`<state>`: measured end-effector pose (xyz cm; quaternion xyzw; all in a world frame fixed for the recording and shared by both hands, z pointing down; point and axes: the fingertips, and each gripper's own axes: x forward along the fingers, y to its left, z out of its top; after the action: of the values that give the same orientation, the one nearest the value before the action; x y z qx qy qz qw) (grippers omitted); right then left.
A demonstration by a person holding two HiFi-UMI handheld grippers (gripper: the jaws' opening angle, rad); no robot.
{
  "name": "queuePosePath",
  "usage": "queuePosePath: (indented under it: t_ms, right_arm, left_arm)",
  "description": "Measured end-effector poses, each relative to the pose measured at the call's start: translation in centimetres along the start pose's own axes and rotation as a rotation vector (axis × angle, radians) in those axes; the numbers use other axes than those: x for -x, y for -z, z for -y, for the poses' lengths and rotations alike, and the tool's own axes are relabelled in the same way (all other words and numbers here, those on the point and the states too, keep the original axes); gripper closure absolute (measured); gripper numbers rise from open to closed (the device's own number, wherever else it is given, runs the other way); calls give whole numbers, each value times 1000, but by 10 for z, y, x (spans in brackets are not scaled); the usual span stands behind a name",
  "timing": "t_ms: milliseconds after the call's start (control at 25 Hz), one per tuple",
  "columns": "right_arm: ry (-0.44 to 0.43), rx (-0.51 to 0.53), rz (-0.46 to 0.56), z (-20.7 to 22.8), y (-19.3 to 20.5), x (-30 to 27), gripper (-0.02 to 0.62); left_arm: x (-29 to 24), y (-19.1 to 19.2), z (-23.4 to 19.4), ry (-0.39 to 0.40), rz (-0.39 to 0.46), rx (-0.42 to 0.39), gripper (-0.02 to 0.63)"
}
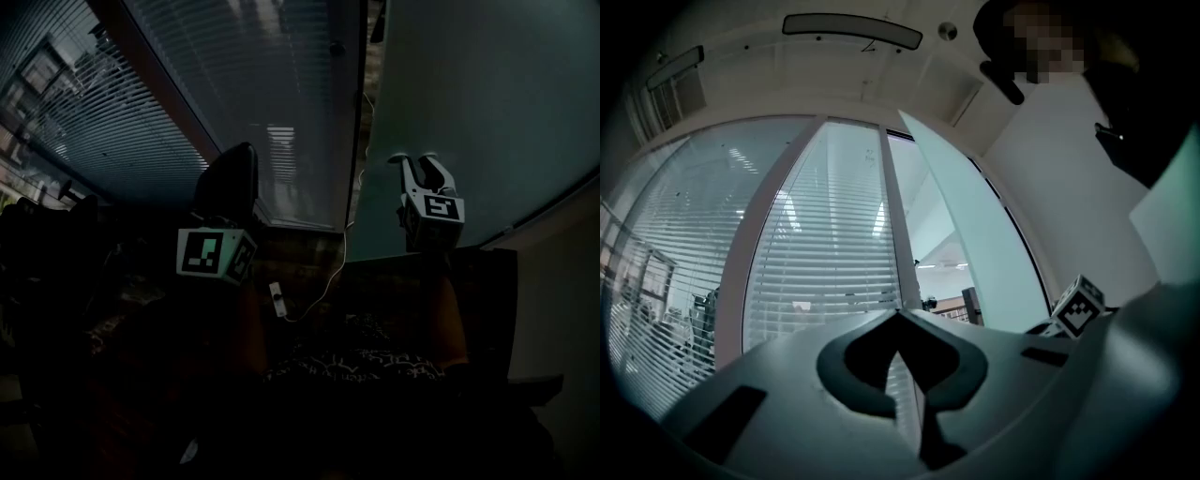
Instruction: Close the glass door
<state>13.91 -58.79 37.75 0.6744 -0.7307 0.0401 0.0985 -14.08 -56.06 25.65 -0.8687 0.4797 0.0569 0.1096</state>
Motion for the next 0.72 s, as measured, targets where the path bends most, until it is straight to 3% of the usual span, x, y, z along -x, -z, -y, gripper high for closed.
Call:
queuePosePath:
  t_ms: [720]
  right_arm:
    - [-16, 8, -6, 17, -17, -70, 476]
  left_arm:
    - [-54, 3, -26, -50, 19, -14, 604]
